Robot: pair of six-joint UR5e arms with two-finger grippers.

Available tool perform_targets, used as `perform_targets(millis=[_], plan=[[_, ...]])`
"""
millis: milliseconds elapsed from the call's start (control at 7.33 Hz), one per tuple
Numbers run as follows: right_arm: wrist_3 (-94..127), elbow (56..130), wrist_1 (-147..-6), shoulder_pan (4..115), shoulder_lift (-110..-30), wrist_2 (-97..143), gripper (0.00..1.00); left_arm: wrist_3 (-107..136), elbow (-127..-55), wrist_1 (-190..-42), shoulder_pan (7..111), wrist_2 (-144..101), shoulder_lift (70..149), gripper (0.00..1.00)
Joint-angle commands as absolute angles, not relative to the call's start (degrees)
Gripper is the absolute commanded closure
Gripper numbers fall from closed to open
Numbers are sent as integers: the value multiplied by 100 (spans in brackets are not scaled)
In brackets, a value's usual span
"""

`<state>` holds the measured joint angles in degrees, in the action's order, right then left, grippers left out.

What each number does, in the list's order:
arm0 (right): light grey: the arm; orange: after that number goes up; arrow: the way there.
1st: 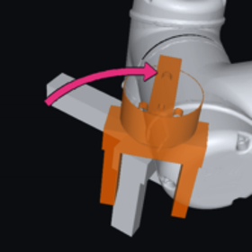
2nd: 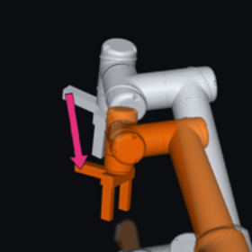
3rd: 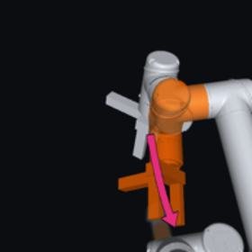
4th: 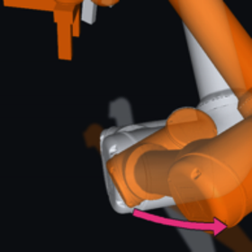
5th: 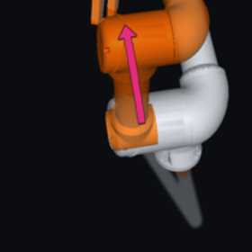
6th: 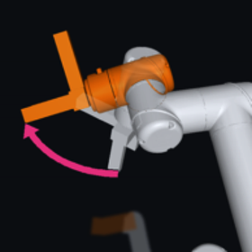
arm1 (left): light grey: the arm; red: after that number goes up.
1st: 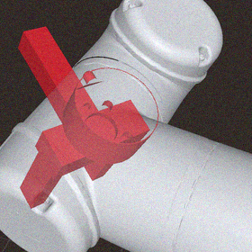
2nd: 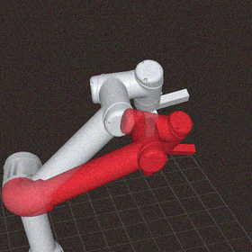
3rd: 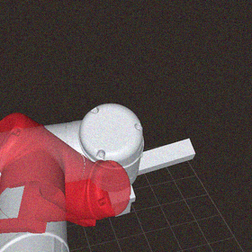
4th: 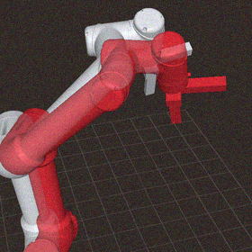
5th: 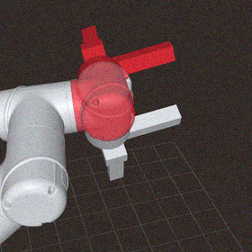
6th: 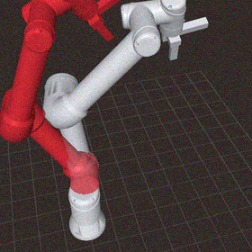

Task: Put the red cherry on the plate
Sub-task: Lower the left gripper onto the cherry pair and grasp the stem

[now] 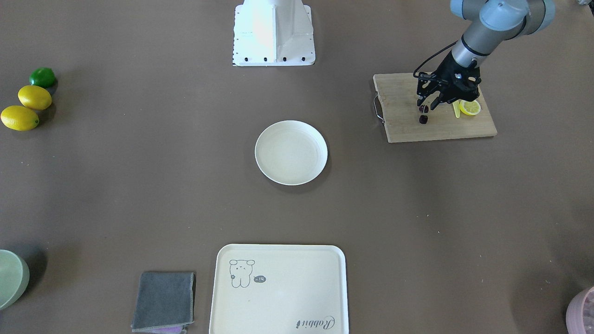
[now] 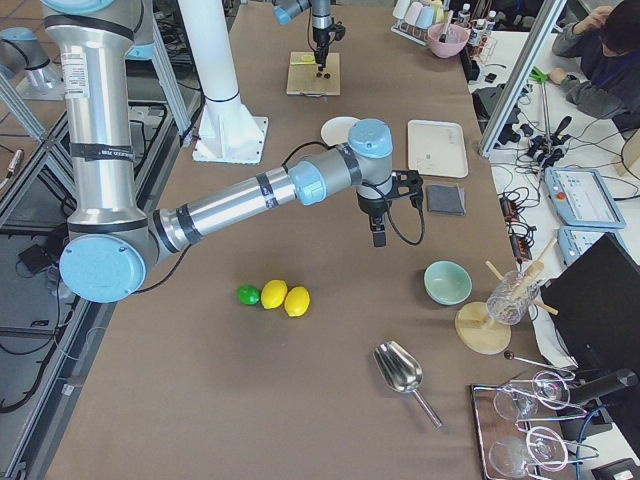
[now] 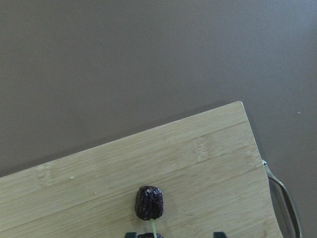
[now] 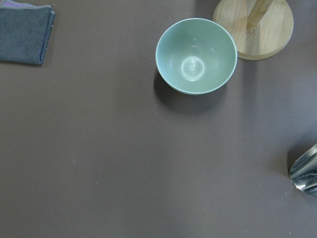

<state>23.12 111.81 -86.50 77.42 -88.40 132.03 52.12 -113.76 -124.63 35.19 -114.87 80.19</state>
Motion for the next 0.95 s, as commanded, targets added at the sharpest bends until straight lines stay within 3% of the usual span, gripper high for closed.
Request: perform_targets(millis=[0, 409, 682, 818], plan=[[2312, 11180, -8648, 7743, -8859, 13184, 0, 5186, -11364, -12463, 3472, -11479, 7875, 61], [2312, 11180, -8640, 7743, -8886, 13175, 0, 5203, -11373, -12472, 3366, -11479, 7875, 75], [2312, 11180, -8640, 7743, -8886, 13175, 0, 5194, -11373, -12586, 3349, -11479, 7866, 100], [2312, 11180, -8640, 7743, -8894, 13175, 0, 5203, -11451, -12595, 3357, -11487, 7875, 100]])
